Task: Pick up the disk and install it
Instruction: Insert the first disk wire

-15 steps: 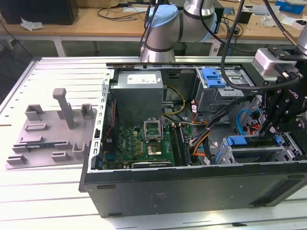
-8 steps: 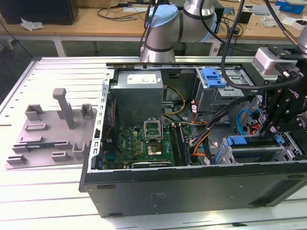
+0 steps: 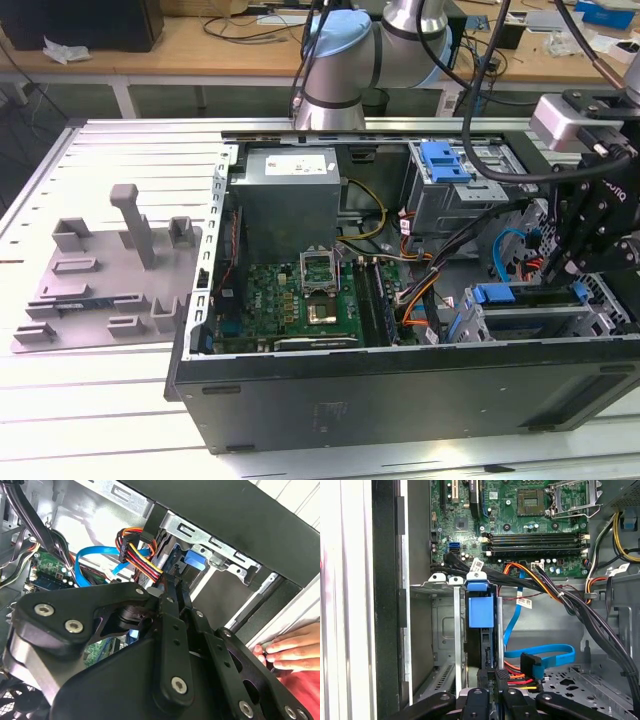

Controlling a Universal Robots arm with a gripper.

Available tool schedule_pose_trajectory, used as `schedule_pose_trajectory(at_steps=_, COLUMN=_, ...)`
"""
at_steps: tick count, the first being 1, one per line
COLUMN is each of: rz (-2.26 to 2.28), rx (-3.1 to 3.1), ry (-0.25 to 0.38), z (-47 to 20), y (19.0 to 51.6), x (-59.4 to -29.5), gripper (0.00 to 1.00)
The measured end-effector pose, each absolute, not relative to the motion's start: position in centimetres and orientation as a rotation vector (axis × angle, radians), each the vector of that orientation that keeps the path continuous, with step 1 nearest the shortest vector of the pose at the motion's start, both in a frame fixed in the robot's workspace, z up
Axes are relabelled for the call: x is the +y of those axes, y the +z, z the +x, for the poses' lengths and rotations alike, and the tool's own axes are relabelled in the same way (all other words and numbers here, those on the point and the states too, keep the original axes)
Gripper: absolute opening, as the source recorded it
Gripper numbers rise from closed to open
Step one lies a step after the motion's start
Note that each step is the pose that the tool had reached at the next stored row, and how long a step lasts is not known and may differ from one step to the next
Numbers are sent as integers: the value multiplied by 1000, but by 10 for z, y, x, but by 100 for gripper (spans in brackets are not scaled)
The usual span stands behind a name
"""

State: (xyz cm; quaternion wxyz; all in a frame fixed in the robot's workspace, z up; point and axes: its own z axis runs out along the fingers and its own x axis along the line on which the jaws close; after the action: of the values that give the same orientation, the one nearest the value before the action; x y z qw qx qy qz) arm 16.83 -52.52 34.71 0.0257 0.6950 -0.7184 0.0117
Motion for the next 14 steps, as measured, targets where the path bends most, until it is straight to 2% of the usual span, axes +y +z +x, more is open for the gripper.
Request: schedule_pose_trajectory(at_steps=14, rz=2165, rx=-2204, ry=37, z=168, y=345, x=-523, gripper=17)
